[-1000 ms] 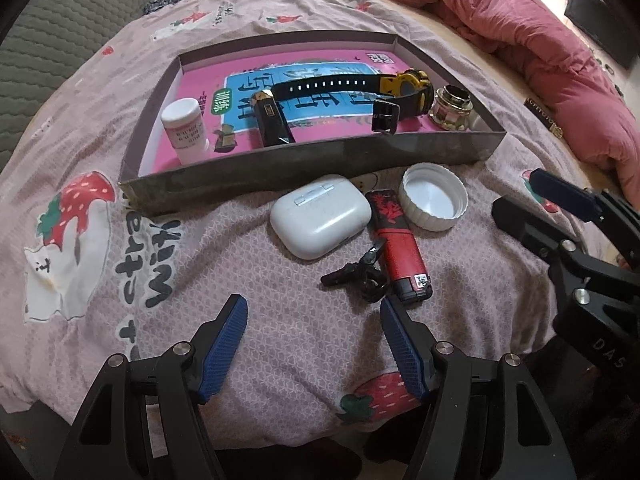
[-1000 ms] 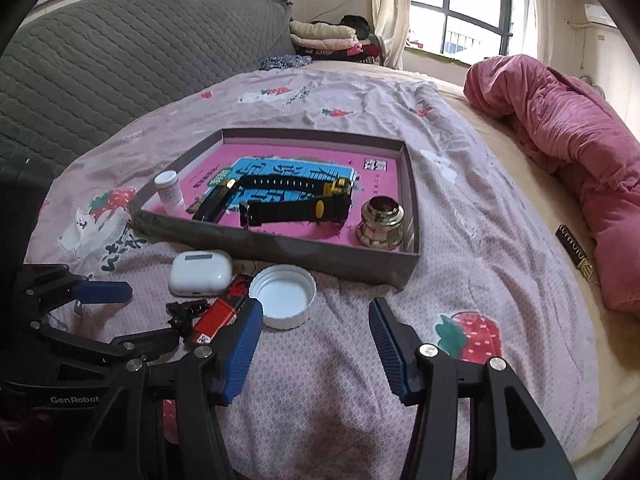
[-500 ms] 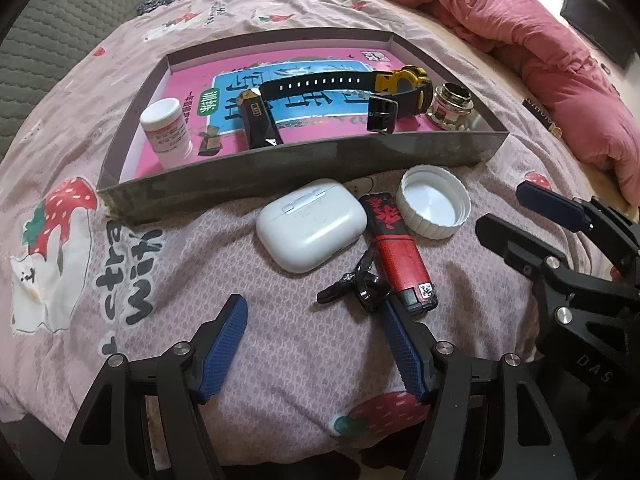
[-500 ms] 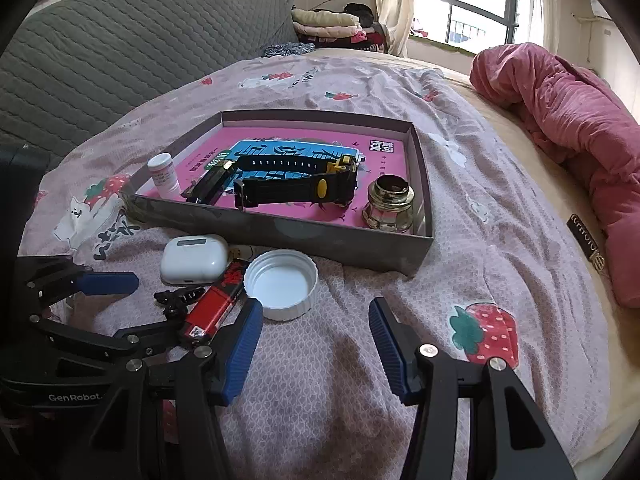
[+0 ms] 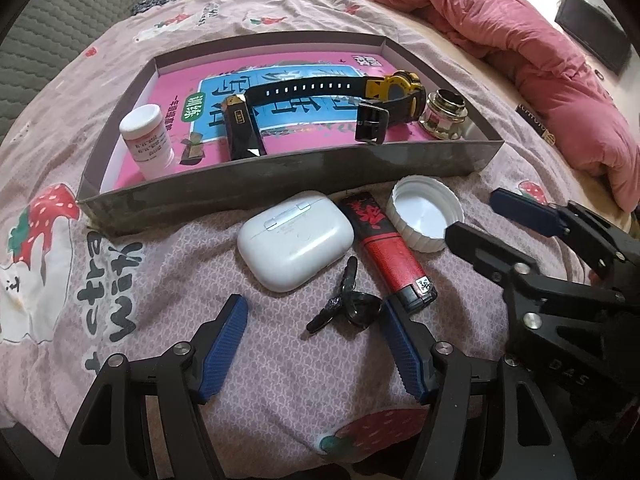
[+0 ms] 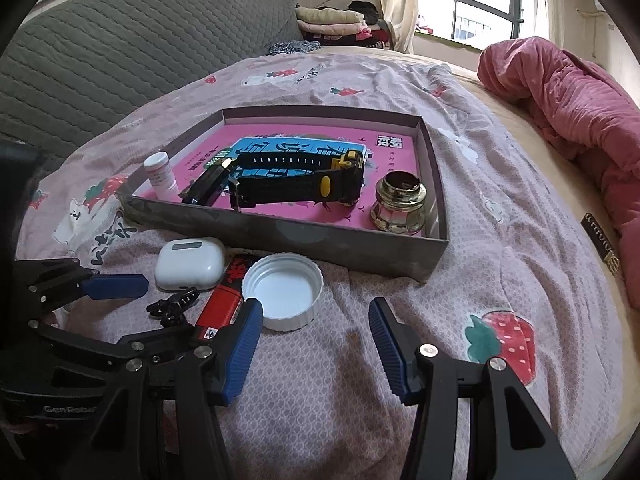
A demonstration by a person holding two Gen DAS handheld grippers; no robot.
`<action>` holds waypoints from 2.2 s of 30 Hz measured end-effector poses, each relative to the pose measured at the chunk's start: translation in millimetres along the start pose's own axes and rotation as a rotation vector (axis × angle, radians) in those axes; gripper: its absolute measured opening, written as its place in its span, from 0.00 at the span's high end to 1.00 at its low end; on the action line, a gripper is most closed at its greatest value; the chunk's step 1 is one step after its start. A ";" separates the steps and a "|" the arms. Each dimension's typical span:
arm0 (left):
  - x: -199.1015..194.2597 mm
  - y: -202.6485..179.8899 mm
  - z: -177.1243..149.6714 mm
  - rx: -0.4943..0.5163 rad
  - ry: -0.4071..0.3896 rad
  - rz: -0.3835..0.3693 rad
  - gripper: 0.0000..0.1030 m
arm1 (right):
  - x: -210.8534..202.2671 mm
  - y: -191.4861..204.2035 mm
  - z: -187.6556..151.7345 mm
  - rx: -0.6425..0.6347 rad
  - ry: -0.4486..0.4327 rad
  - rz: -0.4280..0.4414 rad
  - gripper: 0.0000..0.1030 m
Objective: Organize rigid objects
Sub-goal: 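Move the left gripper toward the black keys while the right approaches the white bottle cap, then lower the left gripper around the black keys while the right straddles the white bottle cap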
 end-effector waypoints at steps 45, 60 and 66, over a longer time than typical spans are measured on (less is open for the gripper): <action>-2.5 1.5 2.2 -0.011 -0.026 -0.042 0.43 | 34.6 4.1 5.8 -0.076 0.017 0.139 0.50; -6.9 0.4 -2.5 -0.043 -0.021 -0.073 0.52 | 36.1 1.6 6.6 -0.061 0.024 0.168 0.51; -4.6 -2.7 -0.3 -0.015 -0.018 -0.069 0.52 | 36.5 1.5 6.4 -0.059 0.025 0.171 0.51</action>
Point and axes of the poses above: each gripper's, at about its wrist camera, not at the fingertips, and x roughly the way its jaws point, y to its left, z to its top, the point moved 7 cm from there along x, roughly the way its jaws point, and after that the axes turned 2 degrees about z, right-handed, at the moved point
